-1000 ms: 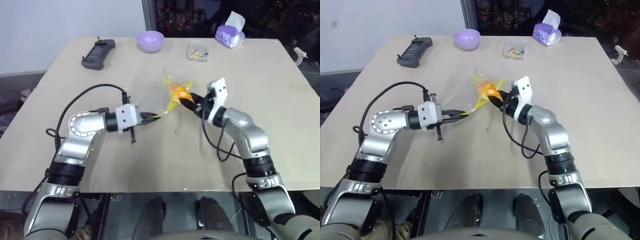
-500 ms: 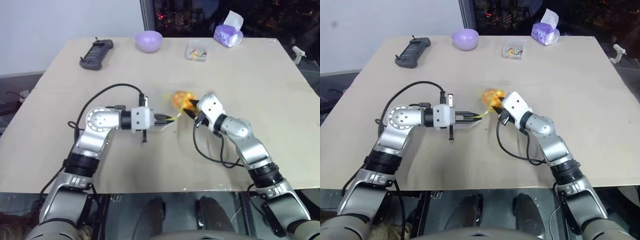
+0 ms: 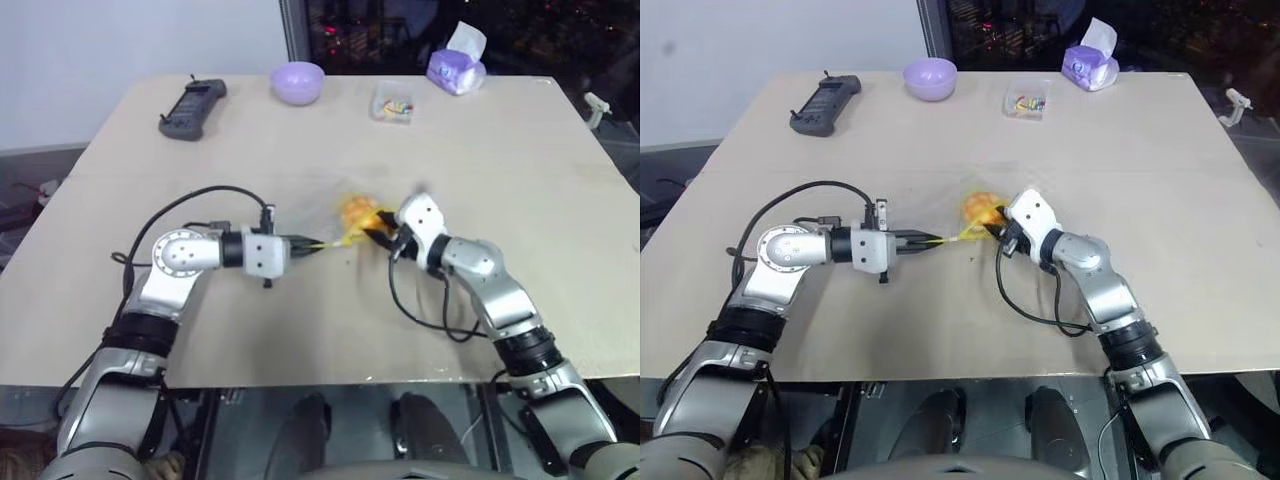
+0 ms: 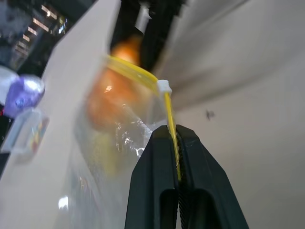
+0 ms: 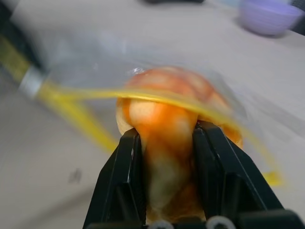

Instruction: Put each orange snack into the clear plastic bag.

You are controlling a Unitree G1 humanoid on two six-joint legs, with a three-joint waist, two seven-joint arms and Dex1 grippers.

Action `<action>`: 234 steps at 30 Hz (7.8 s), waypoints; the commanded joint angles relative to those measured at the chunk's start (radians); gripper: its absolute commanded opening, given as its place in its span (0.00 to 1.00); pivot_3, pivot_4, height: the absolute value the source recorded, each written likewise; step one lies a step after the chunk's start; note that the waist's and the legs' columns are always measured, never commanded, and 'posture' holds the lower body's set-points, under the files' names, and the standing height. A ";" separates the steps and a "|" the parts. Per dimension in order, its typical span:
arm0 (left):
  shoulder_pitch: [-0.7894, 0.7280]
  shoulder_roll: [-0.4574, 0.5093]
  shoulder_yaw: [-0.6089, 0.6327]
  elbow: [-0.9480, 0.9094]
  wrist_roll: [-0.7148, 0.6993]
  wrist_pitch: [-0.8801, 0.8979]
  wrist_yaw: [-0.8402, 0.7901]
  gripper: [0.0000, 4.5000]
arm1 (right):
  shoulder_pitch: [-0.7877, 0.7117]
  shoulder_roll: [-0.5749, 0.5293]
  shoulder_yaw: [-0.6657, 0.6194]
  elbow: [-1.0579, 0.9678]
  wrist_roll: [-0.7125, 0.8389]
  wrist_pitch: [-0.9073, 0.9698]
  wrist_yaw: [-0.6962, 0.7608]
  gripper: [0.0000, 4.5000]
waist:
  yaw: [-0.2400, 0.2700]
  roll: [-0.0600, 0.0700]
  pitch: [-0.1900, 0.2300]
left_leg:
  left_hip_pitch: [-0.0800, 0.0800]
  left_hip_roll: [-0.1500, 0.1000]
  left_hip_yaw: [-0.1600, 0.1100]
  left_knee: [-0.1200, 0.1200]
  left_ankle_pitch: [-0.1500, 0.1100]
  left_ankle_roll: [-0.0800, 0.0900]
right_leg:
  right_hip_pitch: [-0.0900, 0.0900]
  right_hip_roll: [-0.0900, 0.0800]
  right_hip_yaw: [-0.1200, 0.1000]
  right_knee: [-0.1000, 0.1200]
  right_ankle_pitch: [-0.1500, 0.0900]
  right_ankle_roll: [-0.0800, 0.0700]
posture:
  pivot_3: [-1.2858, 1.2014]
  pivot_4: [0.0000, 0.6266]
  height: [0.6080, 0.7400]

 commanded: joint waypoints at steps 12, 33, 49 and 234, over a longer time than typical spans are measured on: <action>0.038 0.001 0.062 -0.099 0.018 0.196 0.161 0.00 | -0.062 -0.002 0.194 0.244 -0.342 -0.095 -0.191 0.32 | 0.000 0.000 0.000 | 0.001 0.000 0.000 0.000 0.000 0.000 | 0.000 0.001 0.000 0.001 0.000 0.000 | 0.52 0.24 0.83; -0.031 -0.037 0.026 -0.087 0.128 0.277 0.320 0.00 | -0.002 0.062 0.027 -0.026 -0.216 0.238 -0.191 0.32 | 0.001 0.000 0.000 | 0.000 0.000 -0.001 0.000 0.000 0.000 | 0.000 0.001 0.000 0.001 0.000 0.000 | 0.52 0.24 0.83; 0.034 -0.073 0.070 -0.305 -0.133 0.435 0.199 0.00 | -0.109 0.210 -0.126 0.149 -0.034 0.211 -0.253 0.32 | -0.007 0.000 0.000 | 0.001 0.002 0.000 0.000 0.000 0.000 | 0.000 0.002 0.000 0.001 0.000 0.000 | 0.52 0.24 0.83; 0.143 -0.271 0.130 -0.414 -0.261 0.689 0.276 0.00 | 0.281 -0.399 -0.041 -0.416 -0.307 0.051 -0.081 0.30 | 0.008 0.000 0.002 | -0.017 -0.003 0.002 0.003 0.000 0.000 | -0.012 -0.005 0.000 -0.005 0.001 0.001 | 0.52 0.24 0.83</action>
